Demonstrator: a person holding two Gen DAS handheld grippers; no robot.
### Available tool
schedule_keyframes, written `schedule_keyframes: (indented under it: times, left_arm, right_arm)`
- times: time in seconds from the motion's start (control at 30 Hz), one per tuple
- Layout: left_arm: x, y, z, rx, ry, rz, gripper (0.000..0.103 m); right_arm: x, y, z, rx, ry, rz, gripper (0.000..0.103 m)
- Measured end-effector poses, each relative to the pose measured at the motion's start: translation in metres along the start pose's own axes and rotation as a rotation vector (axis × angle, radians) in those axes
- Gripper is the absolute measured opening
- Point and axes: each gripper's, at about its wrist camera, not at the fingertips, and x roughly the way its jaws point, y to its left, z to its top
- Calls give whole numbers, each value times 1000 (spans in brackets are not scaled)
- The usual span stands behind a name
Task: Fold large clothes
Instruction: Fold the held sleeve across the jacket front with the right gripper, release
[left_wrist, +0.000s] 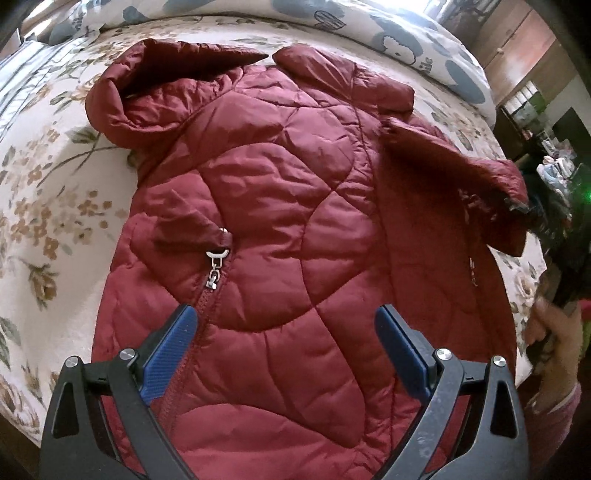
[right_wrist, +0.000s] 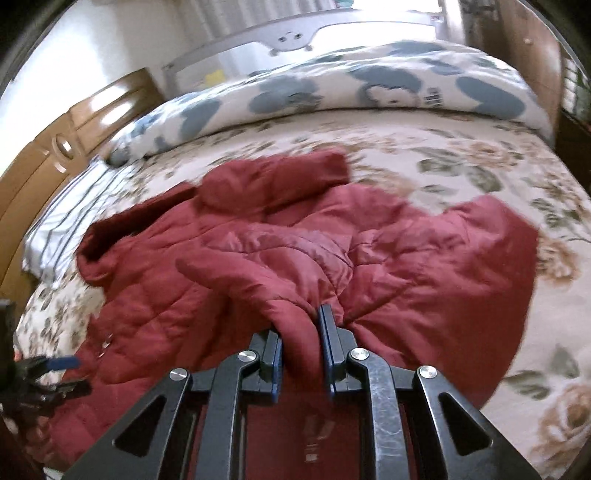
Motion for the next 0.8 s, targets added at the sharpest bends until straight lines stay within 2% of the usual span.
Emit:
schedule_keyframes:
  times: [0.27, 0.4, 0.53, 0.6, 0.67, 0.77, 0.8]
  left_arm:
    - [1, 14, 32, -39, -8, -110, 98]
    - [8, 21, 61, -57, -21, -143, 98]
    - [31, 23, 94, -68, 11, -182, 98]
    - [46, 21, 107, -67, 40, -180, 94]
    - [59, 18, 116, -63, 68, -210, 90]
    - [73, 10, 125, -39, 91, -229, 79]
    - [75, 7, 126, -26, 90, -221, 70]
  right_arm:
    - [34, 57, -24, -118, 65, 130, 17]
    - [40, 68, -31, -158, 63, 171, 18]
    - [42, 71, -35, -170, 68, 195, 19]
    - [43, 73, -35, -175, 68, 202, 20]
    - [42, 73, -35, -179, 68, 209, 21]
    - [43, 73, -35, -184, 67, 208, 21]
    - [43, 72, -34, -180, 68, 211, 22]
